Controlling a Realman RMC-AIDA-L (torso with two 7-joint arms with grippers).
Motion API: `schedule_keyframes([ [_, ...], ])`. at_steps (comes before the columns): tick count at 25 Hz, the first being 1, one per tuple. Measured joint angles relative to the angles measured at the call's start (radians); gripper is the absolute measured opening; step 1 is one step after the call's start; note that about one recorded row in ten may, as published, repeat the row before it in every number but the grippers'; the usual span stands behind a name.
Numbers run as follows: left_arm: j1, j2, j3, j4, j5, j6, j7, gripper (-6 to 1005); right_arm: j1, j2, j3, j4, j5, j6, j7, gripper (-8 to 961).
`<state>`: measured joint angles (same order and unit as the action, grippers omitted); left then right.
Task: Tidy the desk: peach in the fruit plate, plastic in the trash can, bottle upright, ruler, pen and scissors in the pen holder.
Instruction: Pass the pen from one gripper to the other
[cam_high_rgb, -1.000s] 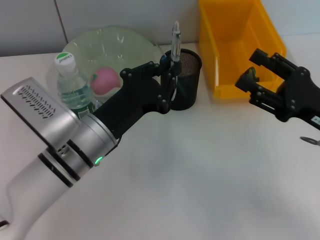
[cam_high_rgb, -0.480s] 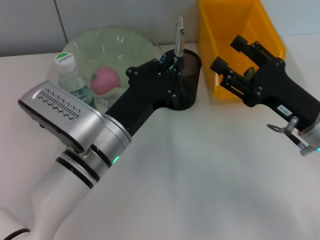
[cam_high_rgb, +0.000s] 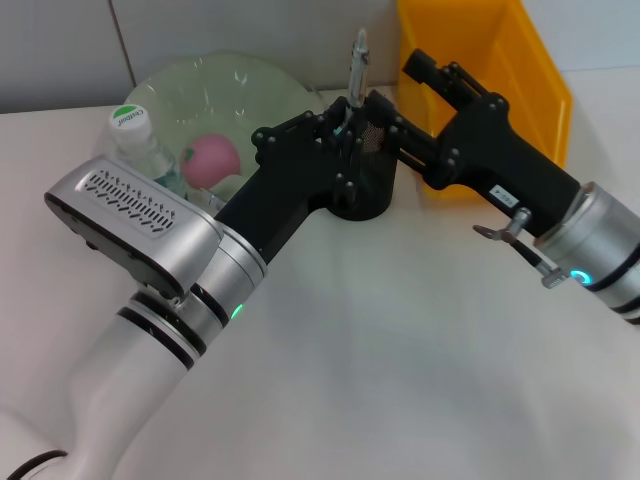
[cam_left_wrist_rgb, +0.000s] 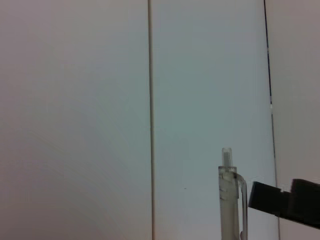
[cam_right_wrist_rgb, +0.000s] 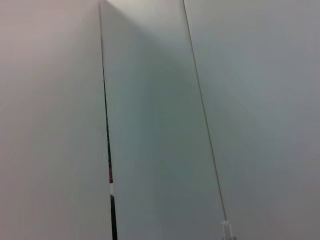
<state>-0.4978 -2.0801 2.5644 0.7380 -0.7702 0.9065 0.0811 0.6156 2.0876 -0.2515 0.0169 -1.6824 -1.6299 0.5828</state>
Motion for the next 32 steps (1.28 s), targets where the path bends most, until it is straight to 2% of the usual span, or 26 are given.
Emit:
schedule_keyframes([
  [7,-0.002,0.0,0.004,0.0,-0.002,0.0,0.012,133,0.025,0.0,0.022,0.043,0.001,0.03,-0.068,610],
  [26,-0.005,0.0,0.005,-0.008,-0.003,0.0,0.015,133,0.062,0.0,0.029,0.053,0.002,0.075,-0.095,600],
  [32,-0.005,0.0,0.005,-0.008,-0.003,0.0,0.016,133,0.067,0.001,0.029,0.055,0.002,0.085,-0.096,382],
])
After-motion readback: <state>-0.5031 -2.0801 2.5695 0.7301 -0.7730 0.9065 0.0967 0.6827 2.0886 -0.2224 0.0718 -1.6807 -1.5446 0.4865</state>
